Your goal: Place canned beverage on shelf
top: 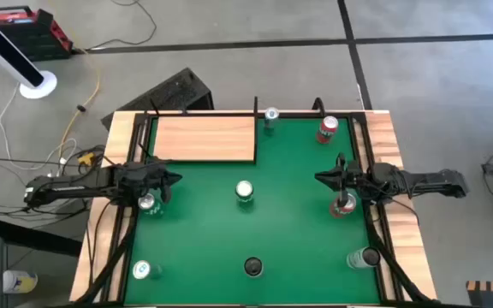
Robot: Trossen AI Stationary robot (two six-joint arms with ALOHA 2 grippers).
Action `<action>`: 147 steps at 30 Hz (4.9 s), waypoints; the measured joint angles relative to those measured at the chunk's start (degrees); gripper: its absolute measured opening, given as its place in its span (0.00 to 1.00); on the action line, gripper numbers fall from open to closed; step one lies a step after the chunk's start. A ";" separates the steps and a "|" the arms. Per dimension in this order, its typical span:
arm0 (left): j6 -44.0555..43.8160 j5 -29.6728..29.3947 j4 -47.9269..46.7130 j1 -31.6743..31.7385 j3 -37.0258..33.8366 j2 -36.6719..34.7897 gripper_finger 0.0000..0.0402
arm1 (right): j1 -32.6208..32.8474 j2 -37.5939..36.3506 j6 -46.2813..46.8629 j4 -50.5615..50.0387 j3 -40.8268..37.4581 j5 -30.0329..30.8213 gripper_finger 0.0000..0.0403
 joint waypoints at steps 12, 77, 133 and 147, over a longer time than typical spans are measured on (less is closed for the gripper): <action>0.00 0.00 -0.01 0.02 0.01 0.01 0.00 | -0.01 -0.01 -0.02 0.00 0.01 0.00 0.16; -3.33 1.48 1.07 0.02 0.00 0.01 0.00 | 0.00 0.00 -0.02 0.00 0.01 0.00 0.16; 25.24 21.17 -22.94 -0.51 50.17 37.82 0.28 | 6.41 57.75 -9.10 22.27 35.75 4.39 0.16; 4.35 22.55 -52.45 -10.71 54.77 37.36 0.80 | 3.36 74.09 -16.54 22.16 48.00 4.39 0.16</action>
